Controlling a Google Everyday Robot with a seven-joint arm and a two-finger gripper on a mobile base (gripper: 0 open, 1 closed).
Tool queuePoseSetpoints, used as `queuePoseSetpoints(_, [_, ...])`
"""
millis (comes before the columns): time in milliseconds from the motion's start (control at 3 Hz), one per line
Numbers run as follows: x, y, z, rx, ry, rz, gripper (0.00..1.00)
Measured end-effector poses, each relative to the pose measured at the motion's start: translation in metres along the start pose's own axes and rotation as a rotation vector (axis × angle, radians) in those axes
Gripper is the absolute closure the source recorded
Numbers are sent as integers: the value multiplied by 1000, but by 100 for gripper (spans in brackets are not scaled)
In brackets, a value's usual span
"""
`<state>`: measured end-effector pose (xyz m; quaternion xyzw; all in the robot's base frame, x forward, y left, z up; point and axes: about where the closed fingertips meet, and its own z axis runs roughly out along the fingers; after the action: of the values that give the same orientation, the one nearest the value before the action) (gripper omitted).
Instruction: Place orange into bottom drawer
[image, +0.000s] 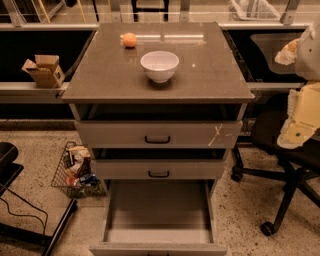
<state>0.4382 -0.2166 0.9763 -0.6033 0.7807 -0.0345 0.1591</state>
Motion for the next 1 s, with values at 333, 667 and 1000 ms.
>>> queuePoseSetpoints(333, [0,-1,0,3,-1,0,0])
queuePoseSetpoints(667, [-2,-13,5,30,-3,48,0])
queuePoseSetpoints(1000, [-2,-13,5,30,-3,48,0])
